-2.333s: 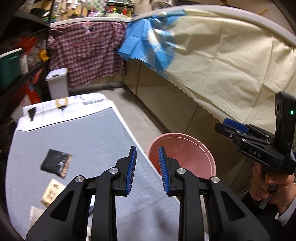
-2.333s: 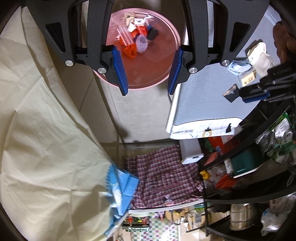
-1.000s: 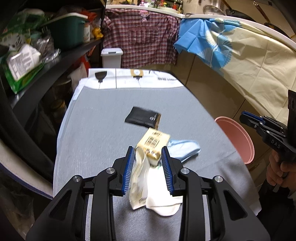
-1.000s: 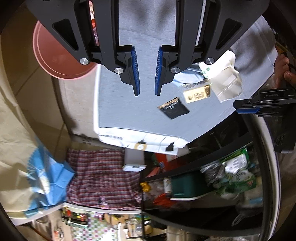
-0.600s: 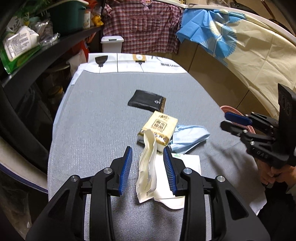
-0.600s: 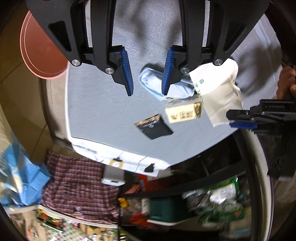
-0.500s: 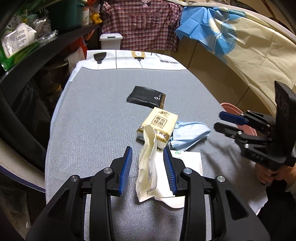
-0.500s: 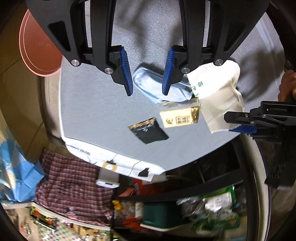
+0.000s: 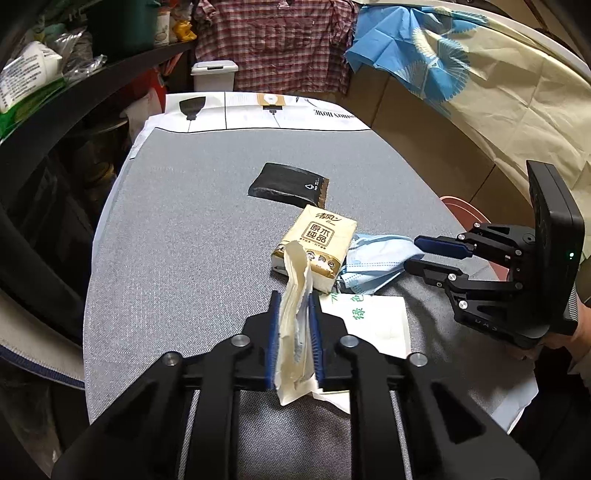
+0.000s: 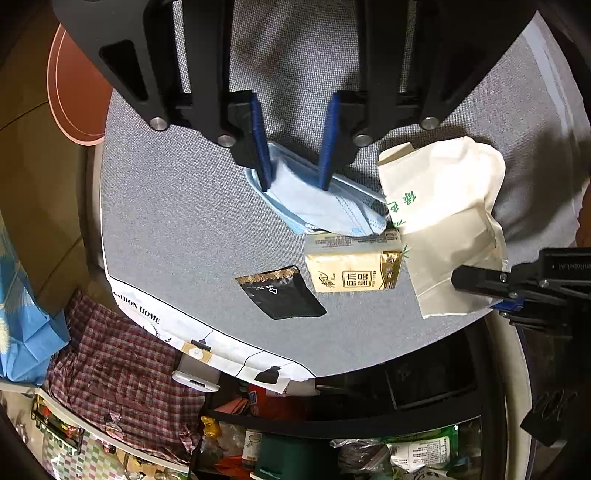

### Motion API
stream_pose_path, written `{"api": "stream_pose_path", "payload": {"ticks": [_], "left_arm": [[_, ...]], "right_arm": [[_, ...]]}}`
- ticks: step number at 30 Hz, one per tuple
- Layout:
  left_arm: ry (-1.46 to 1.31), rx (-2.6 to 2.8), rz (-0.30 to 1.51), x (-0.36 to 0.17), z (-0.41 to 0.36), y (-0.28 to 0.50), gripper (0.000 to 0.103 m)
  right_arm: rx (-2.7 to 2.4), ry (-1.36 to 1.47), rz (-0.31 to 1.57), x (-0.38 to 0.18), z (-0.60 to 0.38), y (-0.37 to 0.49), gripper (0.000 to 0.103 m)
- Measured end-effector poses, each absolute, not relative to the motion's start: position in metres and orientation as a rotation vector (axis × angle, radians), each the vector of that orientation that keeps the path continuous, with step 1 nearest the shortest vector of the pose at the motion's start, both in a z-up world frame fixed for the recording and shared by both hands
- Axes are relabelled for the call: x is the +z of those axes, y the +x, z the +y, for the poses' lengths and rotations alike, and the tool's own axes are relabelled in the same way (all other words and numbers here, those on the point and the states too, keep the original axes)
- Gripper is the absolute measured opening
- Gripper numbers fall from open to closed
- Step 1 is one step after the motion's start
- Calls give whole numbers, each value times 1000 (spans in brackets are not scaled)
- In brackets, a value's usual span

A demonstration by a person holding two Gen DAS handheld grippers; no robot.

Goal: Collect trash
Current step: 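Grasp the beige paper strip with the left tool while the right tool grasps the blue mask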

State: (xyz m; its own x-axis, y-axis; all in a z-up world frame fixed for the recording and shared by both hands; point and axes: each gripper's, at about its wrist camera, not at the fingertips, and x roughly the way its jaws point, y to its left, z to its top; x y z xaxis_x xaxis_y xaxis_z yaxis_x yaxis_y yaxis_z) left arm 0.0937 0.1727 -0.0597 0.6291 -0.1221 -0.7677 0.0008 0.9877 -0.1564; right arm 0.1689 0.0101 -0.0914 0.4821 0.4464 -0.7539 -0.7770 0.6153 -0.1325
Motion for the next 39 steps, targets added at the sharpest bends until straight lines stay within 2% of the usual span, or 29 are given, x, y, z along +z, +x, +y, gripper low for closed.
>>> {"api": "stream_pose_path", "payload": {"ticks": [3, 6, 39], "left_arm": [[-140, -69, 884, -57, 172, 93, 9], [-133, -65, 878, -55, 172, 92, 7], [-112, 3, 743, -10, 160, 86, 5]], "right_arm": [[786, -509, 740, -90, 9, 168, 10], [791, -516, 733, -87, 9, 165, 5], [638, -348, 664, -36, -54, 168, 3]]}}
